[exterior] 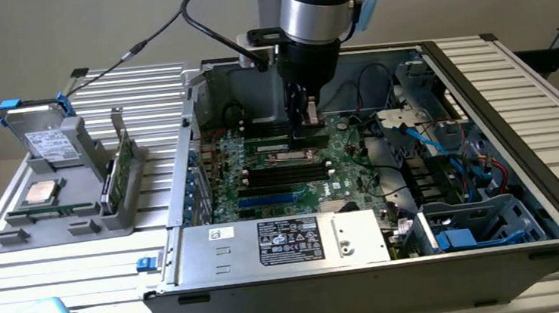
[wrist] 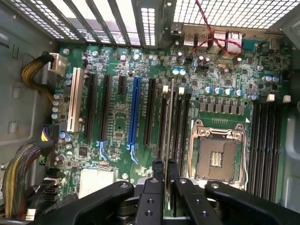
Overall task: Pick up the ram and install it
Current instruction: 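Pick up the ram and move it above insertion slot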
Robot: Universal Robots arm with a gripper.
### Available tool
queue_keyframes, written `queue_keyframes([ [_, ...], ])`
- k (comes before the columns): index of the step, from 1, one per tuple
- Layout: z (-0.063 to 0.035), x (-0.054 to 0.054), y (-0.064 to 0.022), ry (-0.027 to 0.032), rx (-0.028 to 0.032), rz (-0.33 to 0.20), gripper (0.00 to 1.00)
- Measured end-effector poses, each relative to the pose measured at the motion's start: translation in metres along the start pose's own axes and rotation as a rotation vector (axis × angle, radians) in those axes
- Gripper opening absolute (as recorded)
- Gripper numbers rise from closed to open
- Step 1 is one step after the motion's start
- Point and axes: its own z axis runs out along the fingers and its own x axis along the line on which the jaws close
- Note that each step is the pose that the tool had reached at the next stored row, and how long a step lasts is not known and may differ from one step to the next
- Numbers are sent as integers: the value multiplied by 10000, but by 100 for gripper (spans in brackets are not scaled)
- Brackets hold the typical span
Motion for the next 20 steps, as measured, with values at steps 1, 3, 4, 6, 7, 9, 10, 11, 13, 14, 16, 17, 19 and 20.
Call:
queue_keyframes([
  [1, 15, -3, -2, 7, 0, 3, 14],
  [3, 44, -8, -6, 21, -2, 12, 14],
  [4, 59, -10, -7, 28, -4, 17, 14],
  [6, 89, -15, -11, 34, -4, 32, 14],
  [7, 105, -20, -13, 36, -4, 48, 14],
  [9, 132, -29, -17, 40, -7, 96, 14],
  [10, 145, -34, -19, 41, -8, 121, 14],
  [11, 159, -39, -21, 41, -9, 146, 14],
  [13, 185, -51, -26, 45, -11, 194, 14],
  [14, 199, -57, -29, 48, -12, 212, 14],
  [16, 222, -67, -35, 60, -15, 243, 14],
  [17, 233, -72, -39, 69, -16, 254, 14],
  [19, 253, -80, -43, 105, -18, 272, 14],
  [20, 260, -81, -44, 141, -20, 278, 14],
])
